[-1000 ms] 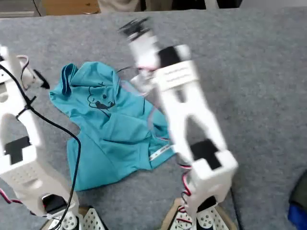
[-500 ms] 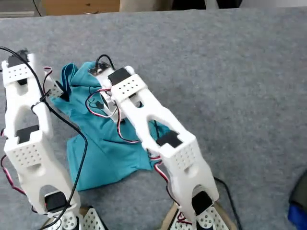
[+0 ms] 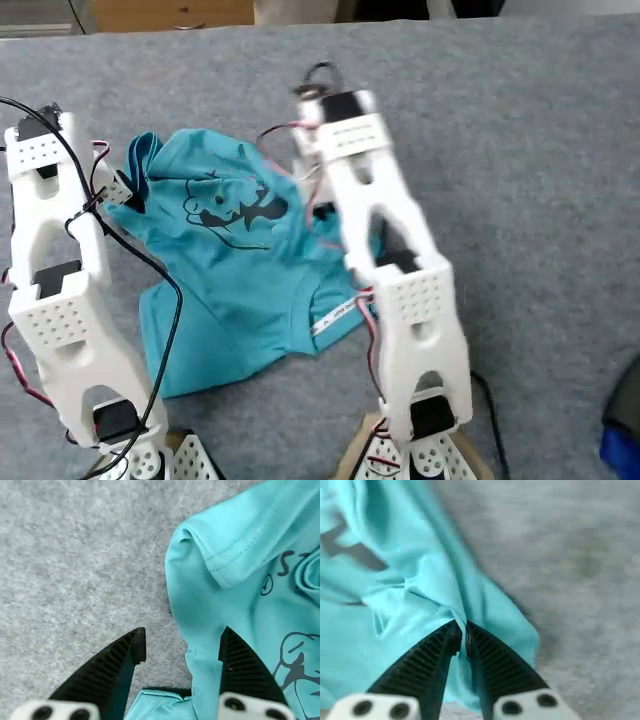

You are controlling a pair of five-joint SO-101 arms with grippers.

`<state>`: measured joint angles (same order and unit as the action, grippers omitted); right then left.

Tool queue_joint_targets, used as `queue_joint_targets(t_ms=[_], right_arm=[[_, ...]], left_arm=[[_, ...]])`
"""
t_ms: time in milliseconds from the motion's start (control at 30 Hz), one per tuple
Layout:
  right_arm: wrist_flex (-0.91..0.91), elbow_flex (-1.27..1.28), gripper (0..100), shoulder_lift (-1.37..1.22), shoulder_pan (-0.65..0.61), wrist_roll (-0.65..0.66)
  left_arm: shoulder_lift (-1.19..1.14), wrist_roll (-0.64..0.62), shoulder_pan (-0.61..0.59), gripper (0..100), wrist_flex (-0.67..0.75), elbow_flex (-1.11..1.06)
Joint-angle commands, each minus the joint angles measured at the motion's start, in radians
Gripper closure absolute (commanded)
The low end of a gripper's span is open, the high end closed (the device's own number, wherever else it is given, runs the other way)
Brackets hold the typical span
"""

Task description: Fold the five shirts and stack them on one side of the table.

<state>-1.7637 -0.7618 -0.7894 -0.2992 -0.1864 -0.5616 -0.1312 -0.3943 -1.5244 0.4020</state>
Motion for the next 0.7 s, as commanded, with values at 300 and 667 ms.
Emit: queue_joint_targets(t_ms=[300,667], right_arm=[[0.006,-0.044,99.3,0.094,0.430,0.063],[0.020,-0.047,98.0,0.093,0.521,0.183]], left_arm=[[0.012,0.009,0.017,75,0.000,0.002],[0.013,0.003,0.203,75,0.008,0.049]])
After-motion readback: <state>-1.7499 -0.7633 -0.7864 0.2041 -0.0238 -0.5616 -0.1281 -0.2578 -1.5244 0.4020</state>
